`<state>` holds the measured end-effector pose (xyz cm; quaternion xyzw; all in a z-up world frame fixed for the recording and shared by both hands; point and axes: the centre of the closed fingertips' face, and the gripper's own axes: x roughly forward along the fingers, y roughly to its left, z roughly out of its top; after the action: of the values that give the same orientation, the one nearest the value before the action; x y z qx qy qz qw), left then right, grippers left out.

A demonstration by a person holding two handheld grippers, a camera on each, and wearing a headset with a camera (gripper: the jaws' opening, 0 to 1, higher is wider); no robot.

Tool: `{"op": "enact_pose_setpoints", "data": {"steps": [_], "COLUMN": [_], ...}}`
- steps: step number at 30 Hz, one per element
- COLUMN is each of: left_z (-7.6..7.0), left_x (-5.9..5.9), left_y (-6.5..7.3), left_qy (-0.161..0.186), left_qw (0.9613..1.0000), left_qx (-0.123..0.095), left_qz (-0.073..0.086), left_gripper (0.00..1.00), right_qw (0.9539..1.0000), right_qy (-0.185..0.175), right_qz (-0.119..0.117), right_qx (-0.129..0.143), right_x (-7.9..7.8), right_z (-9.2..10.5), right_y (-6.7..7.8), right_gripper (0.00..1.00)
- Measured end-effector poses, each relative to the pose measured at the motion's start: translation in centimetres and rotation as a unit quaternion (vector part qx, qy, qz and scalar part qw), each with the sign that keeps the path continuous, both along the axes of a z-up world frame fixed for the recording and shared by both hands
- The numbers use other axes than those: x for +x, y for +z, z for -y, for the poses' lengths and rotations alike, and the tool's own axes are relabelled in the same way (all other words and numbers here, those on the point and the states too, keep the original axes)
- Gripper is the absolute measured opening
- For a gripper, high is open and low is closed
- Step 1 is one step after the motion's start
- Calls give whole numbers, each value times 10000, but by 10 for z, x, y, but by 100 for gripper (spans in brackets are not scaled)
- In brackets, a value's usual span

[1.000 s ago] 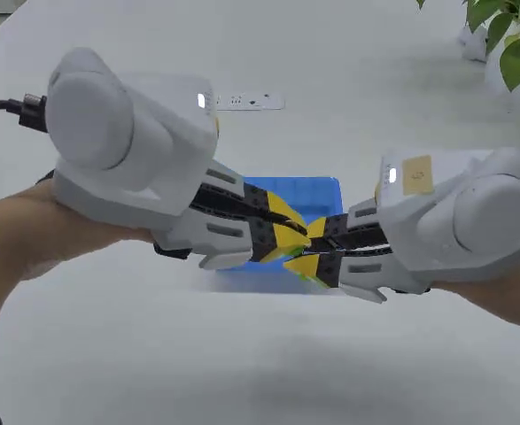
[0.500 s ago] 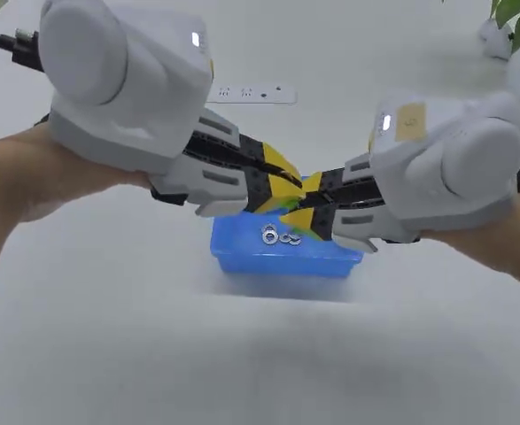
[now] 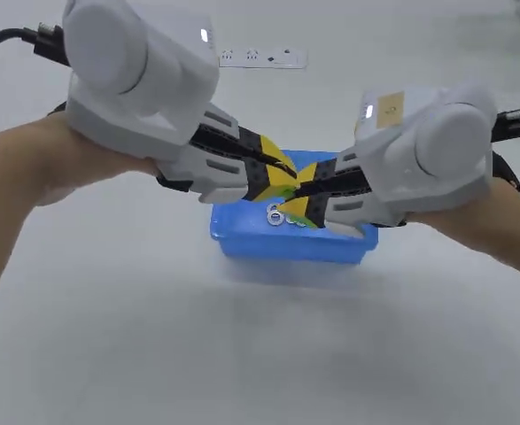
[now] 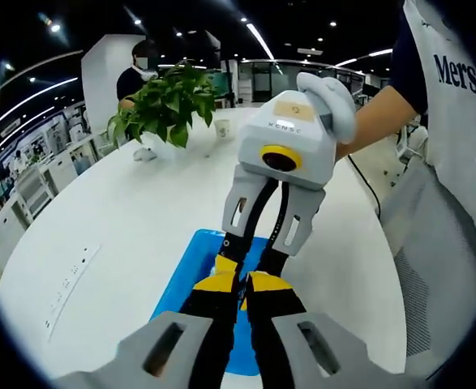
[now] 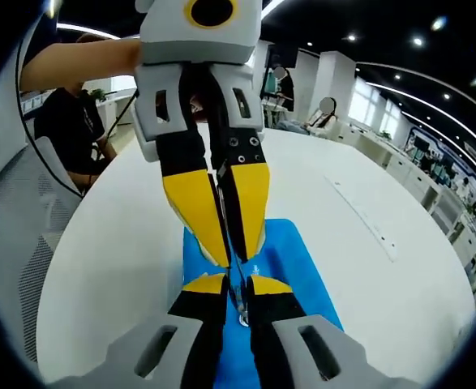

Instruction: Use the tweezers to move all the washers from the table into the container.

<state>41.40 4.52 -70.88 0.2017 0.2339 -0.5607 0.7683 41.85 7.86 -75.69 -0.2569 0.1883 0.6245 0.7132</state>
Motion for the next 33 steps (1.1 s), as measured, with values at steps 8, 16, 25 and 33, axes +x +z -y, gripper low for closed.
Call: {"op": "enact_pose_setpoints", "data": {"steps": [8, 16, 25, 33], "left_z": [4, 8, 11, 11], "left_x": [-4, -7, -10, -15], "left_y": [-8, -9, -2, 15], "left_qy": [-35, -66, -87, -239], "left_qw": [9998, 9997, 9998, 9996], "left_qx": [15, 62, 88, 130], "left_qz": [-192, -227, -150, 95], "left_gripper": [8, 8, 8, 7], "right_qw": [9999, 9998, 10000, 9999], "right_qy": [26, 16, 5, 31], "right_qz": [-107, -180, -91, 28], "right_qx": [5, -18, -21, 98], "right_x": [-1, -3, -3, -8], "right_z": [2, 3, 4, 7], "right_y": [-10, -12, -7, 13], "right_gripper": [10, 11, 12, 11]}}
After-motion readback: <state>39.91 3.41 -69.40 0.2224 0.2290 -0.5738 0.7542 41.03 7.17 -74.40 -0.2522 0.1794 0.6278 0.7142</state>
